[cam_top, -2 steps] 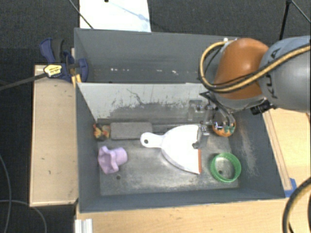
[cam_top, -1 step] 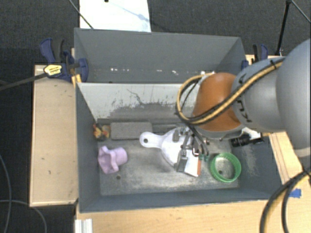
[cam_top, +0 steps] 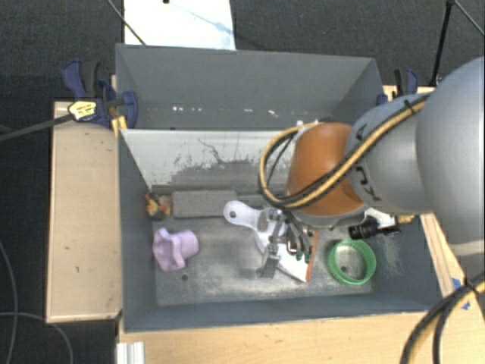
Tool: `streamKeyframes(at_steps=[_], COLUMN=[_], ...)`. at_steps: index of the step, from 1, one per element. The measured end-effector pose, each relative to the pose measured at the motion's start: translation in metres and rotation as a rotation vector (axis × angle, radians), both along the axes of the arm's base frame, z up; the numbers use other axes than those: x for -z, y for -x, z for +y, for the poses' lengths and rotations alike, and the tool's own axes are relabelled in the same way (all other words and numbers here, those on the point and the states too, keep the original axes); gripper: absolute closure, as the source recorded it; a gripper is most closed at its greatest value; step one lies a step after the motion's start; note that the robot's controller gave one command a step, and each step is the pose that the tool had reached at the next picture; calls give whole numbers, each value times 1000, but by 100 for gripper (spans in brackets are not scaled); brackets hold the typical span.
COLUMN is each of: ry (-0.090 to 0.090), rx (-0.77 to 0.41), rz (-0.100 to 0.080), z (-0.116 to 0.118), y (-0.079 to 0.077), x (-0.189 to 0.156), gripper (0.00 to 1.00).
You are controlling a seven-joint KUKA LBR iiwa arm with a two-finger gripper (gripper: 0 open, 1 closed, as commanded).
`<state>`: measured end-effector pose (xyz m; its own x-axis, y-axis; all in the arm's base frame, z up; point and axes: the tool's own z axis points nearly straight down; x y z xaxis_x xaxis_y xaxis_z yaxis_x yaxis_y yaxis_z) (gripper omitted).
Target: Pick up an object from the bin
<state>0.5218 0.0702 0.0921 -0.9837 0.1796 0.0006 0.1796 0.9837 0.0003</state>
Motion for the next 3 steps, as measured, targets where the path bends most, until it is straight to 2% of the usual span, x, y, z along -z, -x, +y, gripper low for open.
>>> streamKeyframes(at_steps=[1,2,3], ry=[0,0,0], rx=[199,171,455], rz=[-1,0,-3], z=[-5,-4,-10], y=[26,39,29], x=[-12,23,22], gripper=[0,0,100])
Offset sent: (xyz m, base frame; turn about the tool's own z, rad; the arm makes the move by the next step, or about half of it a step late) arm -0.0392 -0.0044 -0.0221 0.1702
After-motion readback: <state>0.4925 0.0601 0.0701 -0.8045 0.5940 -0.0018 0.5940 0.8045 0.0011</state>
